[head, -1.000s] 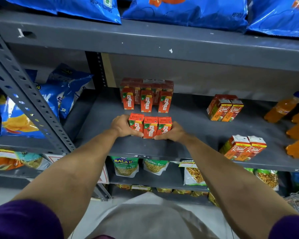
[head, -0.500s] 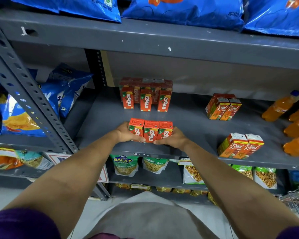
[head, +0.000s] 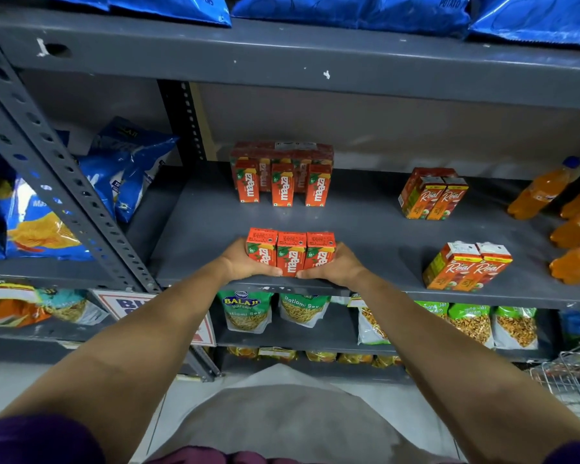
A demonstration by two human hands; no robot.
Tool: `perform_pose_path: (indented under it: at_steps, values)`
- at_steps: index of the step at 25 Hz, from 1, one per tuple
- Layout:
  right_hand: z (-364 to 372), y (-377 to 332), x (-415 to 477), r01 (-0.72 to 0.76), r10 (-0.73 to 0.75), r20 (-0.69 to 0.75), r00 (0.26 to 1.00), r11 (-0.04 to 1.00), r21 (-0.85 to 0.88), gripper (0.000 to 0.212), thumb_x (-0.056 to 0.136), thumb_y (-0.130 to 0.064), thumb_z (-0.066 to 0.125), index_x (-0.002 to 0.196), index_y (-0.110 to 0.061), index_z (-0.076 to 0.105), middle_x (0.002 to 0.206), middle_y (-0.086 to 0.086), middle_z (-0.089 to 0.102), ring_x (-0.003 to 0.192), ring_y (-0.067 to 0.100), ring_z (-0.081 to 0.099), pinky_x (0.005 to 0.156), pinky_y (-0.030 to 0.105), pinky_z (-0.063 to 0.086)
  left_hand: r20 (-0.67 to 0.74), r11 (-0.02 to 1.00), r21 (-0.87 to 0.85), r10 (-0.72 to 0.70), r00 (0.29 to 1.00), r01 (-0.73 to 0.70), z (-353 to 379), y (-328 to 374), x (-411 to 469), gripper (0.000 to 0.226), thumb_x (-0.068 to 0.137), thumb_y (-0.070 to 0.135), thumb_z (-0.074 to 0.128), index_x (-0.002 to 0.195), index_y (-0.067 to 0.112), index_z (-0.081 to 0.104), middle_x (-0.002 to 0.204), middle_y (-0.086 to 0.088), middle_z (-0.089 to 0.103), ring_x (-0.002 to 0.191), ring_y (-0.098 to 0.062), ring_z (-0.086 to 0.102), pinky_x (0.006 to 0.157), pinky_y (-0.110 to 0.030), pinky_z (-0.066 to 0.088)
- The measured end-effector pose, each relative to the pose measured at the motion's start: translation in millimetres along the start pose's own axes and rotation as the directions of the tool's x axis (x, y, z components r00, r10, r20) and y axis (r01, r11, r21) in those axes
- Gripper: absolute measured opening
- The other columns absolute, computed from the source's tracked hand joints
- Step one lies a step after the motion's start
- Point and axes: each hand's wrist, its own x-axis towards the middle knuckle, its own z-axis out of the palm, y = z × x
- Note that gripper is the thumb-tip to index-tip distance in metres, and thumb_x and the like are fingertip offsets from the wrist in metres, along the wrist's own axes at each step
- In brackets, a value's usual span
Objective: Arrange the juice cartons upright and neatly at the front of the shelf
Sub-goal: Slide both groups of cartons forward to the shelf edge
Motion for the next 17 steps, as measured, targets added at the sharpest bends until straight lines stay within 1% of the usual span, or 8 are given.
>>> perform_pose_path:
  at_steps: [2,3,8,11,14,17]
  values:
    - [1.5,-1.3,-2.7,-0.001,0.001,-0.005,1.000,1.000,-0.002,0.053,0.049,-0.034,0.094,0.094,-0.034,0.066,0.088,-0.017,0.069,0.082,-0.002,0.065,0.070,0.020,0.048,0.002,1.000,0.000,0.003,1.000,-0.003,-0.6,-1.2,-2.3,0.047,0.057,0.024,0.092,0.096,0.031,0.067,0.101,0.005,0.072,0.091,-0.008,0.067,0.084,-0.028,0.050]
    - [2.2,-1.6,-3.8,-0.003,0.003,-0.012,1.000,1.000,-0.002,0.052,0.048,-0.035,0.094,0.092,-0.035,0.066,0.087,-0.018,0.069,0.080,-0.003,0.064,0.068,0.019,0.047,0.003,1.000,0.006,0.008,1.000,-0.008,-1.0,-1.2,-3.7,0.046,0.057,0.024,0.092,0.095,0.032,0.067,0.100,0.006,0.072,0.090,-0.007,0.066,0.083,-0.027,0.049]
    - [6.0,-2.1,-9.0,-0.017,0.016,-0.044,0.999,1.000,-0.018,0.058,0.048,-0.036,0.094,0.099,-0.029,0.067,0.098,-0.010,0.072,0.082,0.002,0.065,0.066,0.018,0.047,-0.019,1.000,0.007,0.016,1.000,-0.016,-0.1,-2.2,-7.6,0.045,0.057,0.025,0.091,0.093,0.032,0.065,0.096,0.008,0.071,0.089,-0.006,0.066,0.086,-0.030,0.051]
    - [6.9,-2.6,-12.0,-0.019,0.018,-0.073,0.997,1.000,-0.003,0.054,0.046,-0.038,0.094,0.090,-0.033,0.064,0.098,-0.008,0.072,0.085,0.007,0.067,0.071,0.022,0.051,-0.034,1.000,0.018,0.017,0.999,-0.016,0.5,-4.6,-8.6,0.050,0.057,0.029,0.091,0.100,0.029,0.066,0.105,0.002,0.072,0.095,-0.014,0.067,0.090,-0.036,0.052]
    - [9.7,-1.2,-16.4,-0.009,0.007,-0.093,0.996,1.000,-0.019,0.051,0.045,-0.039,0.094,0.085,-0.034,0.062,0.100,-0.005,0.073,0.089,0.011,0.069,0.078,0.028,0.054,-0.031,0.999,0.027,0.021,0.999,-0.020,1.3,-6.7,-11.1,0.051,0.055,0.031,0.092,0.100,0.030,0.066,0.106,0.001,0.072,0.095,-0.014,0.068,0.091,-0.037,0.053]
    - [11.2,-3.7,-22.5,0.001,-0.004,-0.121,0.993,1.000,-0.024,0.049,0.047,-0.041,0.093,0.084,-0.034,0.061,0.099,-0.006,0.073,0.087,0.011,0.069,0.076,0.026,0.054,-0.042,1.000,0.005,0.019,0.999,-0.018,2.3,-5.9,-13.6,0.051,0.054,0.031,0.092,0.098,0.031,0.066,0.106,0.002,0.072,0.094,-0.013,0.067,0.091,-0.036,0.052]
